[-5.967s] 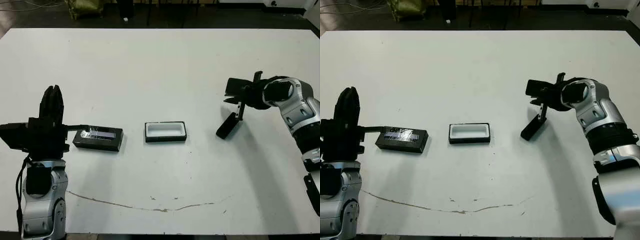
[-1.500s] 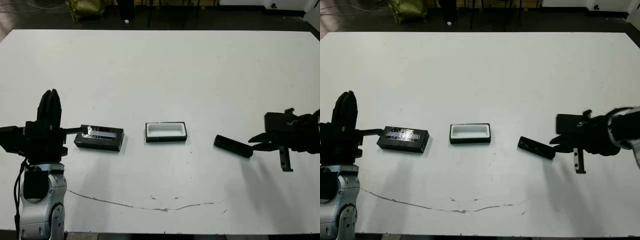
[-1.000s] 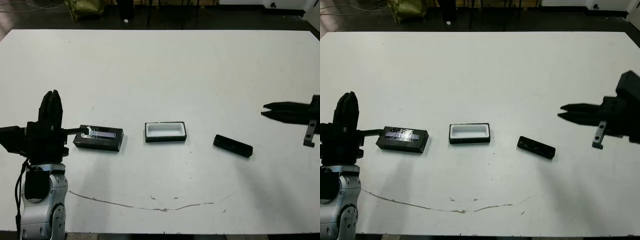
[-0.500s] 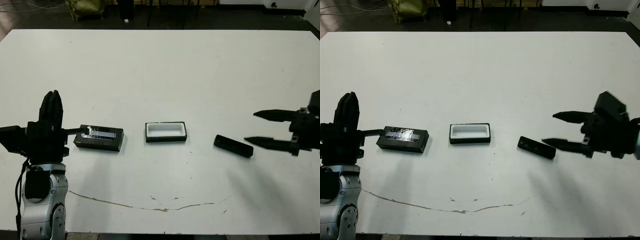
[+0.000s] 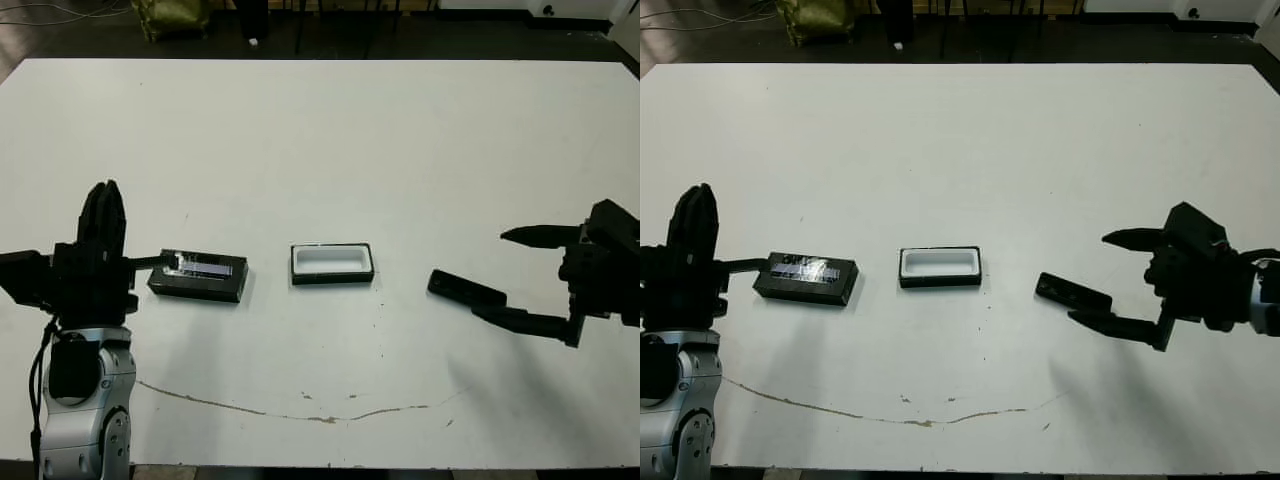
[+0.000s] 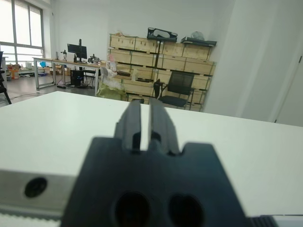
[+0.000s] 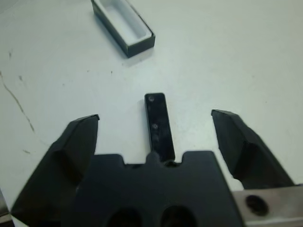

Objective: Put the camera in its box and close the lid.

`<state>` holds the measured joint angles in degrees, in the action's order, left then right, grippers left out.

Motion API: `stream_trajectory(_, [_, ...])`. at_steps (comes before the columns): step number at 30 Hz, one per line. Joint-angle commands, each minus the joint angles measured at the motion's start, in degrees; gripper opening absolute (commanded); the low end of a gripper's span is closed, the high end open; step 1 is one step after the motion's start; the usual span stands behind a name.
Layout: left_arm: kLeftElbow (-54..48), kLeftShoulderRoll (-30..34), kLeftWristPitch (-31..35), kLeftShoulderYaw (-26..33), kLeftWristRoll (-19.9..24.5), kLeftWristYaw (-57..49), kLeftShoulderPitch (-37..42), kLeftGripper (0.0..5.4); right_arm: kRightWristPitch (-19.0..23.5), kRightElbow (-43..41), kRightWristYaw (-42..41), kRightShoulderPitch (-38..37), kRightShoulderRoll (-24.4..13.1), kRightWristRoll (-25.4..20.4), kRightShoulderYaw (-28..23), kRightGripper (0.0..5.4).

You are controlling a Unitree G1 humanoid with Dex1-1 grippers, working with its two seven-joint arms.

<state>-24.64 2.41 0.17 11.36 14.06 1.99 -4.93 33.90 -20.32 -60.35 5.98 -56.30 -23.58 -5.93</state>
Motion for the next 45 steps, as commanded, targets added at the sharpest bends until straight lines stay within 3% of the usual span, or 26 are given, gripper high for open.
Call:
stream_trajectory(1, [0.01,0.07,0.82,-0.03,-0.45,-0.30,-1.45,0.00,2.06,0.14,-0.08,-0.11,-0.81,-0.11,1.10,4.33])
stream_trajectory(4, [0.09,-0.06,0.53,-0.06,-0.22,-0.16,-1.48,0.00,1.25,1.48,-0.31,0.17,-0.39,0.35,1.75,3.80])
stream_trajectory(9, [0.46,-0.15,0.38,-0.04,-0.42,-0.33,-1.40,0.00,0.89,3.58,-1.02,1.57,-0.52,1.41,4.09,4.16])
stream_trajectory(14, [0.04,-0.26,0.73,-0.14,-0.45,-0.55,-1.50,0.00,1.13,5.44,-1.26,2.82,0.03,1.86,5.70,3.29])
stream_trajectory(16, [-0.24,-0.18,1.21,-0.16,-0.50,-0.75,-1.57,0.00,0.21,6.54,-1.88,3.61,0.03,2.35,6.57,3.31])
stream_trajectory(19, [-0.42,-0.35,1.23,-0.24,-0.21,-0.88,-1.63,0.00,-1.91,7.78,-2.77,4.38,0.39,2.86,7.05,3.85])
stream_trajectory(25, [0.09,-0.03,0.27,-0.22,-0.65,-0.52,-1.65,0.00,-1.38,8.00,-3.38,6.06,0.16,2.99,7.86,5.14])
stream_trajectory(29, [-0.48,-0.22,1.33,-0.24,-0.22,-0.85,-1.72,0.00,-3.16,9.65,-4.00,7.12,0.51,3.93,8.86,4.88])
stream_trajectory(32, [-0.18,-0.27,1.04,-0.18,-0.03,-0.70,-1.64,0.00,-6.53,12.84,-5.49,8.04,1.47,4.70,9.73,5.12])
stream_trajectory(34, [-0.11,-0.24,0.82,-0.19,-0.21,-0.70,-1.68,0.00,-5.30,12.73,-6.04,9.07,1.18,4.94,10.60,5.38])
stream_trajectory(38, [-0.09,-0.21,0.64,-0.27,-0.61,-0.78,-1.78,0.00,-6.84,14.64,-7.37,10.44,1.97,5.45,11.81,5.38])
stream_trajectory(45, [0.17,-0.02,0.28,-0.15,-0.87,-0.57,-1.80,0.00,-4.97,15.42,-6.85,11.94,2.93,6.68,13.52,5.38])
